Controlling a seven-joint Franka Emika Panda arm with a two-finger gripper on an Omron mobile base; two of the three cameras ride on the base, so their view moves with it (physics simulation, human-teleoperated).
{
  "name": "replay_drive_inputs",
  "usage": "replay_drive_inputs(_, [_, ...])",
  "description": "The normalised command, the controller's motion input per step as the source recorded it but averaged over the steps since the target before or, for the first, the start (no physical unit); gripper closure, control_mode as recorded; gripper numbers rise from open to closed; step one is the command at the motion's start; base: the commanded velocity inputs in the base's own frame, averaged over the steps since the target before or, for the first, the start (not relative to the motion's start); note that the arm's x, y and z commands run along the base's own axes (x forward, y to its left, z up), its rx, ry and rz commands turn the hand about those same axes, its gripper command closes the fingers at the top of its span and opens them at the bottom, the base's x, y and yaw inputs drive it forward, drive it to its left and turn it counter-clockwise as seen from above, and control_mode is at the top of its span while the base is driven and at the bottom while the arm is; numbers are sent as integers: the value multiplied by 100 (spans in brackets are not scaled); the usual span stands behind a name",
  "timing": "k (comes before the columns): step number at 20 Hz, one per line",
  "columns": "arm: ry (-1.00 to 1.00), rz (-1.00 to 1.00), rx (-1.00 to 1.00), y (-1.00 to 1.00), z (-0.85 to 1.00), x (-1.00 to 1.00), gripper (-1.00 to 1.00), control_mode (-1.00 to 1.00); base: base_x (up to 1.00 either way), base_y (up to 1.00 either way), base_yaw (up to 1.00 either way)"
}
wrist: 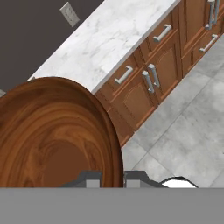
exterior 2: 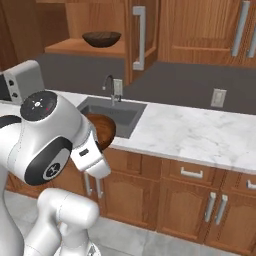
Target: Pick up the bowls on the counter and stack them on top of one another in the open cabinet. Place the smaller bowl on top of the larger bowl.
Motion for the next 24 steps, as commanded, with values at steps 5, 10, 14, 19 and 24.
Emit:
replay_drive_inputs(5, [0,0,0,0,0,0,100,100,0,0,-25])
replay_drive_inputs(10, [0,0,0,0,0,0,100,100,0,0,-25])
replay_drive_inputs(14, [0,0,0,0,0,0,100,100,0,0,-25])
replay_drive_inputs(19, [0,0,0,0,0,0,100,100,0,1,-25])
replay_drive_inputs(24, [0,0,0,0,0,0,100,100,-9,56,-3])
